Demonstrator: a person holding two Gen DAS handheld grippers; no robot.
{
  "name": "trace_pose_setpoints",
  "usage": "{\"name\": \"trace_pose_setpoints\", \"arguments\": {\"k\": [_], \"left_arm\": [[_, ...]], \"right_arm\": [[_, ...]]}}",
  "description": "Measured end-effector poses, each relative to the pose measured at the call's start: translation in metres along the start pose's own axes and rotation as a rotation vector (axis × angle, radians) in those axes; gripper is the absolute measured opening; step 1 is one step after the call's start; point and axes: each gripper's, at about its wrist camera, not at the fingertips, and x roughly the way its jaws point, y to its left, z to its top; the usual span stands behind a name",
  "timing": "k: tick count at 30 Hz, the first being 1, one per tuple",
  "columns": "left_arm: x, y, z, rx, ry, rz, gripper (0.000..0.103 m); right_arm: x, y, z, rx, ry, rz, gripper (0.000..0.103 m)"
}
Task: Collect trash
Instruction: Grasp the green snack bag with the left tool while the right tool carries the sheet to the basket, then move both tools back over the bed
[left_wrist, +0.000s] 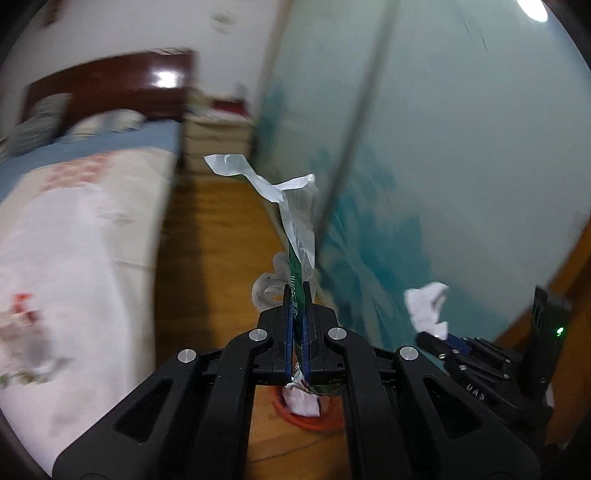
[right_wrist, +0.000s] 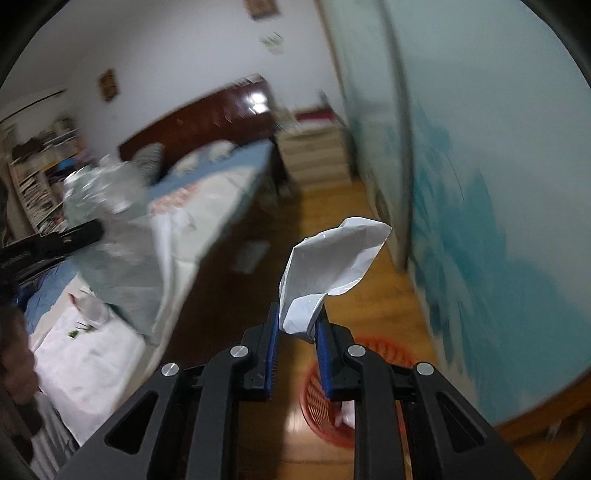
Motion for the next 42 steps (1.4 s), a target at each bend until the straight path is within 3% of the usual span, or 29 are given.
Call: {"name": "trace_pose_setpoints", "arguments": {"k": [4, 7, 10, 15, 16, 17, 18, 19, 20, 21, 24, 28, 31, 37, 42], "left_arm": [[0.093, -0.02, -0.028, 0.016, 0.152, -0.049, 0.003], [0.147, -0.021, -0.046, -0.011, 0.243, -0.033, 0.003], [0.178, -0.018, -0.059, -0.031, 0.3, -0.024, 0.003], [0.2, -0.029, -0.061, -0.028, 0.326, -0.018, 0.003], [0.203, -0.03, -0.062, -0.025, 0.331, -0.013, 0.004], [0.203, -0.03, -0.064, -0.021, 0.335, -0.002, 0.005], [0.209, -0.028, -0.066, -0.018, 0.351, 0.014, 0.01], [0.206, -0.032, -0.071, -0.022, 0.363, 0.019, 0.026], [0.203, -0.031, -0.076, -0.036, 0.375, 0.019, 0.04], [0.203, -0.03, -0.076, -0.06, 0.374, 0.011, 0.066], [0.199, -0.026, -0.08, -0.079, 0.367, 0.004, 0.071], [0.172, -0.018, -0.085, -0.084, 0.355, 0.01, 0.071], [0.126, -0.007, -0.087, -0.074, 0.314, 0.018, 0.071], [-0.014, 0.04, -0.093, -0.047, 0.189, 0.11, 0.071], [-0.138, 0.108, -0.111, -0.134, 0.064, 0.257, 0.077]], "right_arm": [[0.057, -0.041, -0.021, 0.104, 0.17, -0.001, 0.019], [0.092, -0.063, -0.028, 0.175, 0.241, 0.016, 0.019], [0.112, -0.08, -0.033, 0.244, 0.29, 0.035, 0.02], [0.13, -0.104, -0.036, 0.345, 0.314, 0.054, 0.023], [0.134, -0.111, -0.039, 0.388, 0.323, 0.059, 0.033], [0.137, -0.117, -0.044, 0.419, 0.322, 0.073, 0.05], [0.136, -0.125, -0.046, 0.471, 0.316, 0.096, 0.059], [0.136, -0.129, -0.046, 0.491, 0.312, 0.104, 0.071], [0.135, -0.132, -0.046, 0.506, 0.306, 0.113, 0.072], [0.132, -0.131, -0.045, 0.504, 0.302, 0.11, 0.071], [0.124, -0.131, -0.039, 0.49, 0.274, 0.094, 0.072], [0.117, -0.124, -0.032, 0.476, 0.242, 0.115, 0.072], [0.111, -0.113, -0.027, 0.437, 0.233, 0.132, 0.072], [0.091, -0.058, -0.02, 0.305, 0.198, 0.186, 0.072], [0.063, 0.008, -0.03, 0.162, 0.17, 0.224, 0.072]]}}
